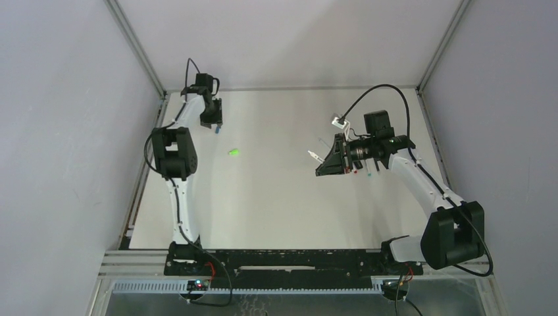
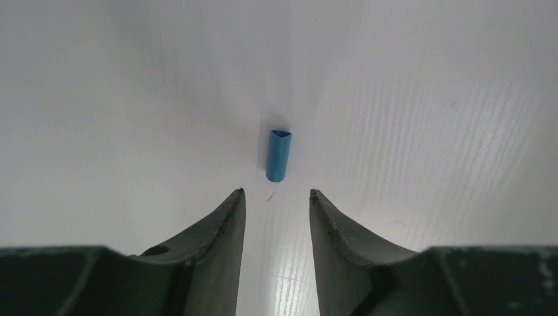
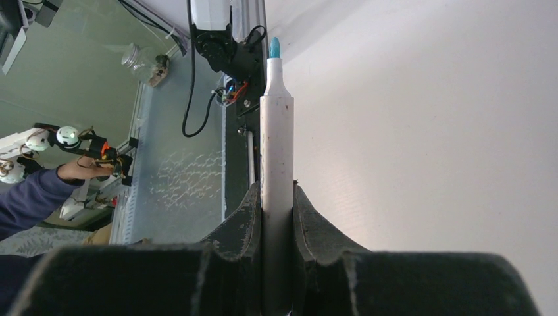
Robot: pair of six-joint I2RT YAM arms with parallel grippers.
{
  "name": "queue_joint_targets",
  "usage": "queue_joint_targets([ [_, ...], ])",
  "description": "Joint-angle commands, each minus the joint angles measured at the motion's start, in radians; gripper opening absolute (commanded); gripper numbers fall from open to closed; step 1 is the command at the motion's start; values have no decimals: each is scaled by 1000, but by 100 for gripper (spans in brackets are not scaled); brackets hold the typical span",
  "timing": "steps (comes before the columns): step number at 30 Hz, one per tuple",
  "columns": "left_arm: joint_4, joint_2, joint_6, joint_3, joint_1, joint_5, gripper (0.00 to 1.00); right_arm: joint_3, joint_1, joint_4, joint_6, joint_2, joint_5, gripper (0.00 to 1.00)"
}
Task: Insert the pens into the pen caps
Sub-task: Pick up the pen cap from the center of the board.
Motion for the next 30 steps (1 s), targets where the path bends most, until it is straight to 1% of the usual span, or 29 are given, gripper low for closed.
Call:
queue_joint_targets([
  [1, -59, 37, 37, 109, 10, 10, 44, 40, -4, -7, -27, 5, -20, 0],
  [10, -83, 119, 20, 184, 15, 39, 37, 40, -22, -7, -25, 3, -35, 0],
  [22, -129, 171, -1, 238, 20, 36, 32, 44, -23, -5, -17, 2, -49, 0],
  [25, -140, 178, -3, 238, 21, 47, 25, 43, -23, -6, -18, -2, -51, 0],
  [29, -153, 183, -3, 234, 20, 59, 22, 46, -25, -6, -18, -5, -53, 0],
  [30, -154, 183, -2, 231, 21, 59, 19, 46, -25, -5, -18, -6, -52, 0],
])
